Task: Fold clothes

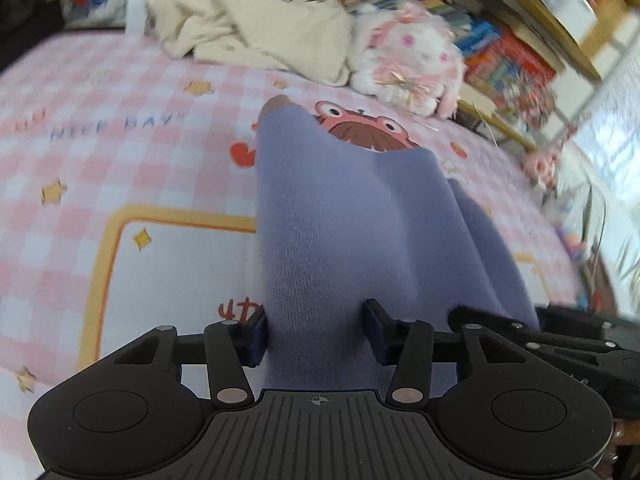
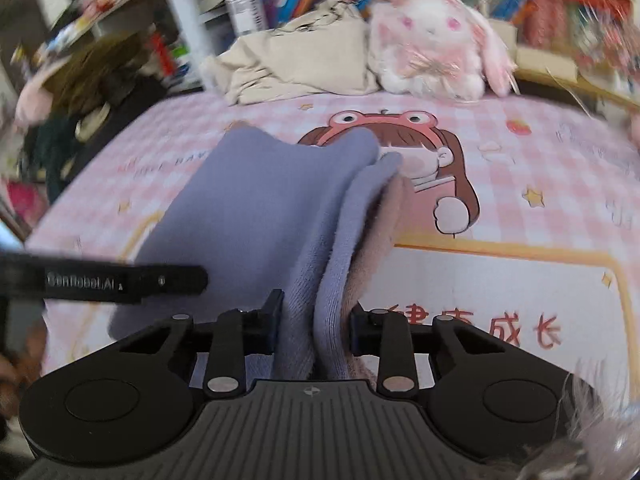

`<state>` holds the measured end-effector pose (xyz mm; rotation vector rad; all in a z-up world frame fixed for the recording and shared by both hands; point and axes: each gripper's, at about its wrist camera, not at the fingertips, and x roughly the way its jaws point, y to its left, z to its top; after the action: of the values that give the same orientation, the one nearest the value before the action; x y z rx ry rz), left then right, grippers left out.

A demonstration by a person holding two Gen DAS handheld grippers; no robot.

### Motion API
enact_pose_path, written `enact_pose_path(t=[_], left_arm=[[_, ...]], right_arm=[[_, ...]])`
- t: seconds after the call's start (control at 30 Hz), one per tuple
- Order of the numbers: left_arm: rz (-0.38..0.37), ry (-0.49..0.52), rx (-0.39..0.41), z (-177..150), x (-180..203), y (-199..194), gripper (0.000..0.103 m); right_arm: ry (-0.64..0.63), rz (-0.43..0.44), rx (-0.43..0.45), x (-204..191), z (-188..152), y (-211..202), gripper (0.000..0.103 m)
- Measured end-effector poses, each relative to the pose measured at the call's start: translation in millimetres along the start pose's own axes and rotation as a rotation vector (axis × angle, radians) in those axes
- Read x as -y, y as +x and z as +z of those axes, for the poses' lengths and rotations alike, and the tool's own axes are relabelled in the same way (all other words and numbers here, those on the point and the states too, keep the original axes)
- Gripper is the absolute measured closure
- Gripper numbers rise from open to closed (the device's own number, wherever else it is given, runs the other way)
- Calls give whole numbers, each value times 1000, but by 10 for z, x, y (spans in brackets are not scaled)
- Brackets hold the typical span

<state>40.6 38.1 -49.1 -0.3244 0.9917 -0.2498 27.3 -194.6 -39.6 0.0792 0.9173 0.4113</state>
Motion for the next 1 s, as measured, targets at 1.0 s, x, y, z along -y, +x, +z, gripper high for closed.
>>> enact_pose_path(t=[1.0], left_arm=[[-128, 5, 87, 101, -99, -271, 61]], right_arm=[[171, 112, 83, 129, 74, -259, 75]])
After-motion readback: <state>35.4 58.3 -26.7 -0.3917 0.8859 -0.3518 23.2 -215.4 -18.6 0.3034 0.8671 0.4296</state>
